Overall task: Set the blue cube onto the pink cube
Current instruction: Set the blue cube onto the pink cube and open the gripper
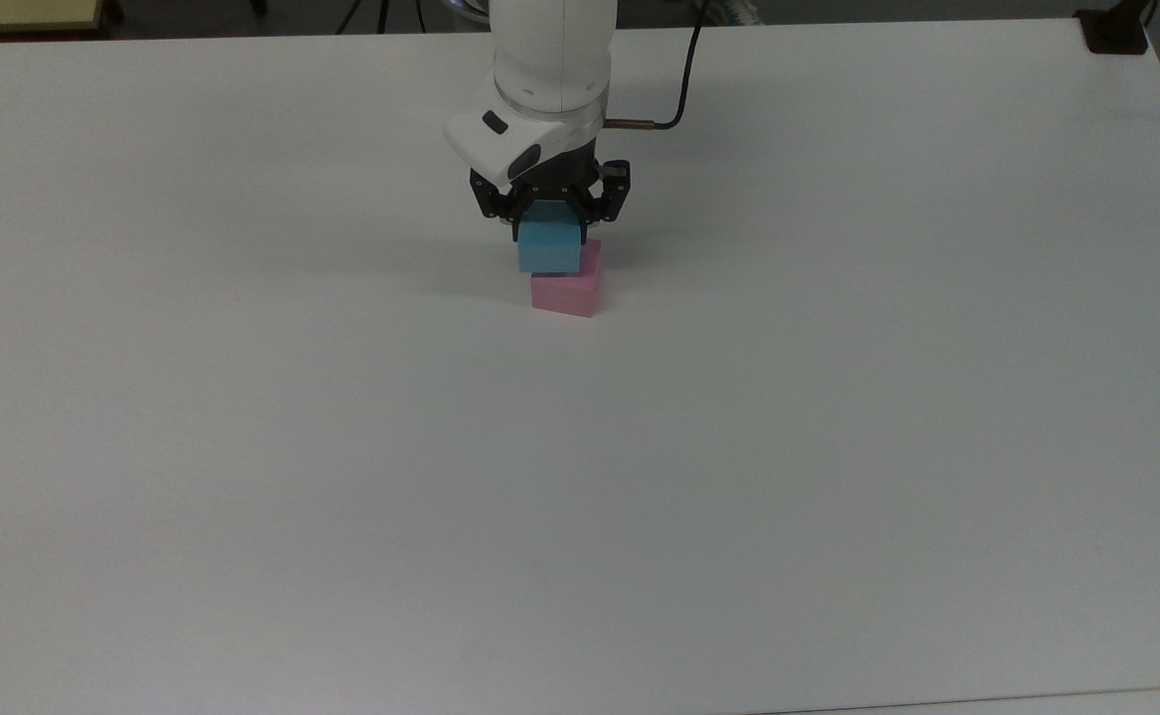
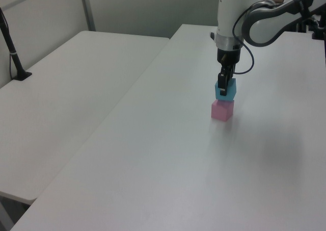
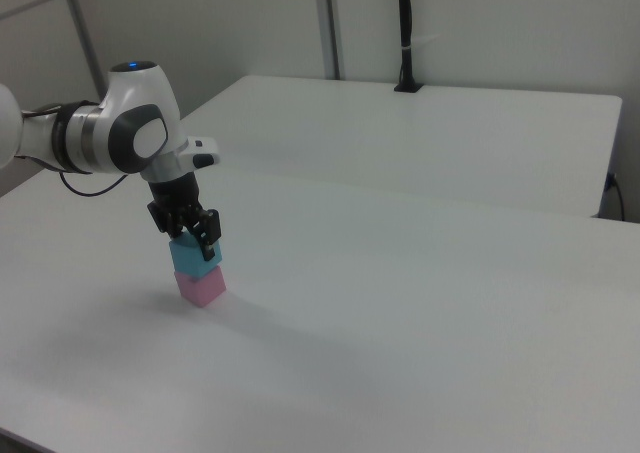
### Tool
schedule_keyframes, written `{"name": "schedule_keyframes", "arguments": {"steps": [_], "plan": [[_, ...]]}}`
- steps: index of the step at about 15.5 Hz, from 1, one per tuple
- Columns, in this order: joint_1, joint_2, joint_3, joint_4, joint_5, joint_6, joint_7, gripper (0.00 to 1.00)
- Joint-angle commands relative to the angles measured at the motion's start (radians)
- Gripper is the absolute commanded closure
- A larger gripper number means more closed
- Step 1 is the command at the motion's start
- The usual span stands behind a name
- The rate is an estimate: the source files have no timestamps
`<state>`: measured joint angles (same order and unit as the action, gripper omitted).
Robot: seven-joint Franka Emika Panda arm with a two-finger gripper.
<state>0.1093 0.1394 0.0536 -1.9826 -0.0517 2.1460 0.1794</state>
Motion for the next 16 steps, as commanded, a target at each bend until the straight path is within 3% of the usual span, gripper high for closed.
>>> {"name": "schedule_keyframes", "arguments": {"steps": [1, 2, 8, 12, 16], "plan": [[0.012, -0.015, -0.003, -0.021, -0.017, 0.002, 0.008, 0.14], [0.012, -0.015, -0.003, -0.018, -0.017, 0.002, 0.008, 0.00], [0.012, -0.034, -0.004, 0.069, -0.011, -0.032, 0.061, 0.00], [0.000, -0.049, -0.017, 0.192, -0.008, -0.188, 0.066, 0.00], [-0.003, -0.089, -0.035, 0.206, -0.002, -0.268, 0.048, 0.00]]}}
